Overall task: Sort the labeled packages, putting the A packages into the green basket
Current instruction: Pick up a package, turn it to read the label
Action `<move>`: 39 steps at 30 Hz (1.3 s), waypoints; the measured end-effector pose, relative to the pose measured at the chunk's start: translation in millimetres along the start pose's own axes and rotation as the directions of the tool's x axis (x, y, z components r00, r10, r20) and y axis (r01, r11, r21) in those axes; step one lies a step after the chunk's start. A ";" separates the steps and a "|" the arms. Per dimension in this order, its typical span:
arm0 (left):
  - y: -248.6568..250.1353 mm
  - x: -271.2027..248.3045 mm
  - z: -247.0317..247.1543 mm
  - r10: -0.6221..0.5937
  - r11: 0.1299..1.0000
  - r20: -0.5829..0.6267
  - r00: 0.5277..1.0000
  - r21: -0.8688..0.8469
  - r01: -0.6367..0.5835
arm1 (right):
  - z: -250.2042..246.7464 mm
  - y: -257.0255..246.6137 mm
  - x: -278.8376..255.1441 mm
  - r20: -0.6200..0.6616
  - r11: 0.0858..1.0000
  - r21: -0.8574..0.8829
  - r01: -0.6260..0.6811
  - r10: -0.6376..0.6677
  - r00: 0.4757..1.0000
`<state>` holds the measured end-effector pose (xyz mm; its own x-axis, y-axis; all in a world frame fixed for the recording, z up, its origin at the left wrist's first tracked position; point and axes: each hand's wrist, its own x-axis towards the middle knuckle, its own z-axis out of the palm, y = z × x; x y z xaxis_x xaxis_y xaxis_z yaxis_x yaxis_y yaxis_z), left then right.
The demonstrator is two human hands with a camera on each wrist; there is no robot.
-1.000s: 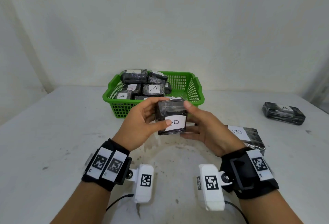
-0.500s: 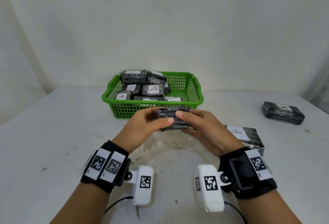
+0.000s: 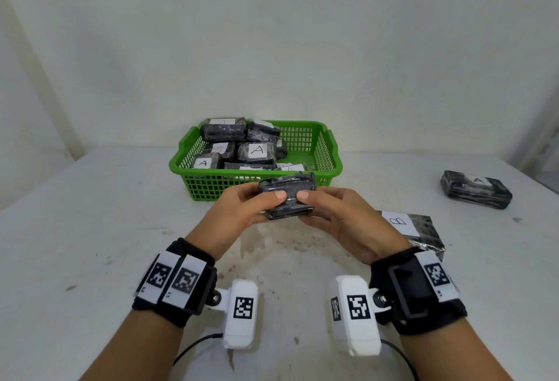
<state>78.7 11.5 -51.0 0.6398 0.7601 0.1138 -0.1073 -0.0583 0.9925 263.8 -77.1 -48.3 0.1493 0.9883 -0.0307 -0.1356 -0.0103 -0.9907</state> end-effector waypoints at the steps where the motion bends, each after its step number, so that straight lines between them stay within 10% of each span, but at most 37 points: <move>1: -0.4 0.1 0.1 0.009 1.000 -0.010 1.000 0.017 -0.009 | 1.2 -0.1 -0.2 0.002 1.000 -0.003 0.000 0.000 1.000; 17: 6.5 -3.2 2.4 -0.127 0.990 -0.075 0.989 0.058 0.132 | 0.1 -1.2 -1.3 -0.066 0.908 -0.339 0.248 -0.286 0.956; 23: 5.0 -1.7 4.0 -0.109 0.994 -0.099 0.989 -0.031 0.107 | 1.1 0.5 1.4 -0.219 0.992 0.020 0.123 -0.115 0.969; 39: 16.1 3.7 1.9 -0.090 0.973 -0.074 0.993 0.208 0.104 | -5.5 -11.2 2.6 -0.243 0.965 -0.258 0.041 -0.106 0.964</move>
<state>80.8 12.2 -34.5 0.5884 0.8083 0.0206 0.1199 -0.1124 0.9864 271.1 -75.2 -38.0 0.3960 0.9172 0.0431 0.1278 -0.0086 -0.9918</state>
